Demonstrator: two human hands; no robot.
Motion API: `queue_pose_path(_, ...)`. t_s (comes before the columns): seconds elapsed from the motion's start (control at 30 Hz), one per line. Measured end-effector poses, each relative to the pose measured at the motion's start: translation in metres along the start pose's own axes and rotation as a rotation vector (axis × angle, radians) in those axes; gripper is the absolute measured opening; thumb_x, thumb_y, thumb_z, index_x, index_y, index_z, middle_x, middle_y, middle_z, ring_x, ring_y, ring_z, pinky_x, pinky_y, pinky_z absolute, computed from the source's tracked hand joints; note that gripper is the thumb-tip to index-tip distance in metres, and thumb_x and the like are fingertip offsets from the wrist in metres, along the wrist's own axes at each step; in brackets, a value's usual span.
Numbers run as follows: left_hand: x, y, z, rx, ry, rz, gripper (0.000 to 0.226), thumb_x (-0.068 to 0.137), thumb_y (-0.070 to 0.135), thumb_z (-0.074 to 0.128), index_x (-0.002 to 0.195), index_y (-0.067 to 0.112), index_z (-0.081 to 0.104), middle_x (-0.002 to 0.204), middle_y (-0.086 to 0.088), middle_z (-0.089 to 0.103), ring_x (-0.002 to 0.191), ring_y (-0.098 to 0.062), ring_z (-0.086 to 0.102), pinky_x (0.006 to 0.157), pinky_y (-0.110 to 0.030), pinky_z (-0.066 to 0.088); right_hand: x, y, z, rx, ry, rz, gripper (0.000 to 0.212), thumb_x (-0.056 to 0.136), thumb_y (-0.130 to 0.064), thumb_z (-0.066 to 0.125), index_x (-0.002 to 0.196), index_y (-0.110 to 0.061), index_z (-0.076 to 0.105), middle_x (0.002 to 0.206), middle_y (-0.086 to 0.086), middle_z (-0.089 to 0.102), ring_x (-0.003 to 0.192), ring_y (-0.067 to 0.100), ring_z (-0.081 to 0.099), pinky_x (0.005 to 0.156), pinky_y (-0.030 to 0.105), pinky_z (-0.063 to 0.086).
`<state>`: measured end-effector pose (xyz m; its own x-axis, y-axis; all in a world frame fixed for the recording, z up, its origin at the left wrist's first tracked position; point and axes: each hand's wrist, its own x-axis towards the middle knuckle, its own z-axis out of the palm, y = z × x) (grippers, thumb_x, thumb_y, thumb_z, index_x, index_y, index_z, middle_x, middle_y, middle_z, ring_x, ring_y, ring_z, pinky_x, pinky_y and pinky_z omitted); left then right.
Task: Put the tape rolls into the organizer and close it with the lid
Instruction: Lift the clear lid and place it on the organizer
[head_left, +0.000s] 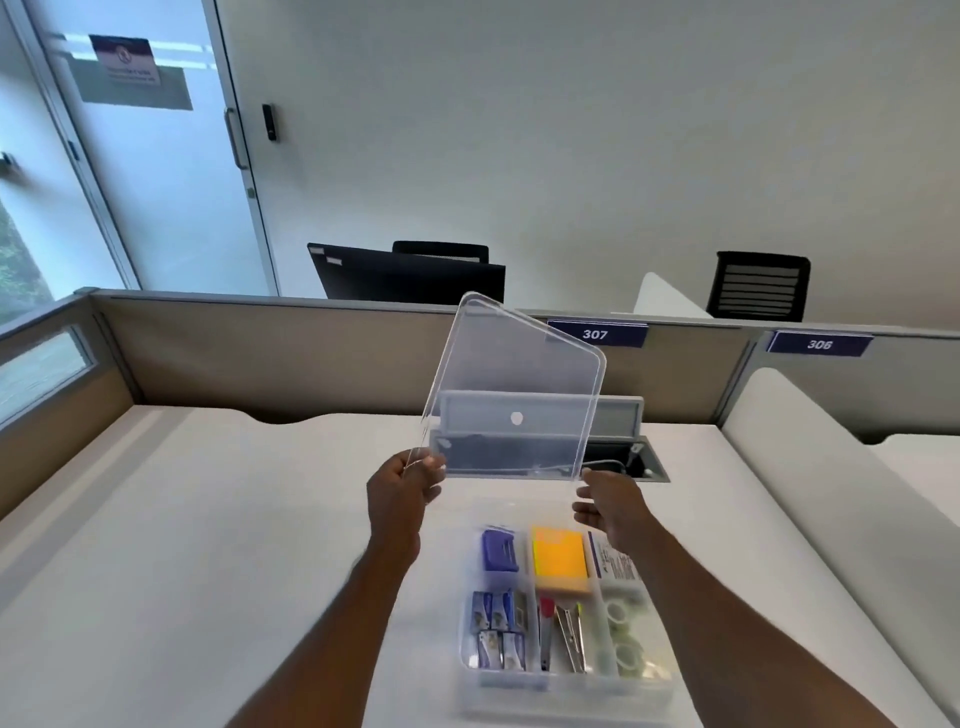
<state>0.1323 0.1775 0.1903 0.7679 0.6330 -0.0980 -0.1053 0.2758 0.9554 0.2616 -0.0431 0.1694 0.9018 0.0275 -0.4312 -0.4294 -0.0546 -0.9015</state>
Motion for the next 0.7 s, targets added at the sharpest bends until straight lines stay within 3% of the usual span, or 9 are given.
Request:
queue_pose_path(0.1, 0.001, 0.018, 0.024, 0.083, 0.015, 0.116, 0.002, 0.078, 0.017, 0.070, 0.077, 0.018, 0.069, 0.070, -0.006, 0.069, 0.068, -0.021, 0.062, 0.064, -0.034, 0.054, 0.001, -0.012, -0.015, 0.199, -0.028, 0.022, 0.047, 0.095, -0.044, 0.045, 0.113, -0.002, 0.053, 0.102, 0.018, 0.060, 0.087, 0.031, 0.061, 0.073, 0.039, 0.054)
queue_pose_path(0.17, 0.005, 0.028, 0.034, 0.216, 0.065, 0.224, 0.011, 0.077, 0.027, 0.067, 0.075, 0.017, 0.069, 0.069, -0.006, 0.070, 0.065, -0.025, 0.063, 0.068, -0.042, 0.056, 0.000, -0.022, -0.024, 0.371, -0.062, 0.032, 0.060, 0.094, -0.052, 0.039, 0.120, 0.001, 0.049, 0.102, 0.021, 0.060, 0.092, 0.033, 0.061, 0.081, 0.042, 0.053)
queue_pose_path(0.23, 0.005, 0.033, 0.042, 0.389, 0.096, 0.367, 0.018, 0.081, 0.031, 0.065, 0.080, 0.014, 0.070, 0.070, -0.005, 0.071, 0.068, -0.028, 0.063, 0.068, -0.040, 0.053, -0.002, -0.030, -0.032, 0.484, -0.104, 0.031, 0.070, 0.093, -0.058, 0.035, 0.126, 0.003, 0.045, 0.107, 0.023, 0.059, 0.093, 0.034, 0.061, 0.088, 0.043, 0.050)
queue_pose_path(0.33, -0.003, 0.038, 0.049, 0.579, 0.105, 0.549, 0.020, 0.088, 0.030, 0.060, 0.092, 0.014, 0.071, 0.075, -0.006, 0.072, 0.065, -0.024, 0.059, 0.061, -0.030, 0.046, -0.007, -0.041, -0.039, 0.609, -0.172, 0.013, 0.083, 0.089, -0.066, 0.031, 0.131, 0.004, 0.042, 0.119, 0.024, 0.054, 0.105, 0.036, 0.058, 0.093, 0.042, 0.047)
queue_pose_path(0.47, -0.011, 0.028, 0.049, 0.827, 0.007, 0.758, 0.019, 0.085, 0.013, 0.059, 0.096, 0.017, 0.074, 0.083, -0.010, 0.075, 0.073, -0.029, 0.067, 0.068, -0.029, 0.049, -0.006, -0.048, -0.050, 0.756, -0.246, -0.017, 0.096, 0.082, -0.075, 0.032, 0.135, 0.004, 0.038, 0.120, 0.023, 0.056, 0.110, 0.037, 0.057, 0.094, 0.043, 0.049)
queue_pose_path(0.6, -0.020, 0.013, 0.042, 0.971, -0.132, 0.936, 0.022, 0.080, 0.002, 0.062, 0.092, 0.017, 0.074, 0.086, -0.005, 0.075, 0.077, -0.022, 0.068, 0.070, -0.023, 0.048, -0.006, -0.047, -0.061, 0.822, -0.291, -0.033, 0.095, 0.081, -0.074, 0.037, 0.137, 0.003, 0.033, 0.120, 0.022, 0.053, 0.103, 0.039, 0.057, 0.094, 0.046, 0.048)
queue_pose_path(0.7, -0.020, 0.005, 0.034, 0.980, -0.155, 0.997, 0.019, 0.079, 0.003, 0.064, 0.090, 0.014, 0.074, 0.088, -0.004, 0.075, 0.082, -0.021, 0.068, 0.075, -0.023, 0.048, -0.007, -0.039, -0.071, 0.711, -0.327, 0.006, 0.077, 0.085, -0.061, 0.047, 0.131, 0.001, 0.041, 0.115, 0.023, 0.059, 0.099, 0.036, 0.063, 0.084, 0.042, 0.056)
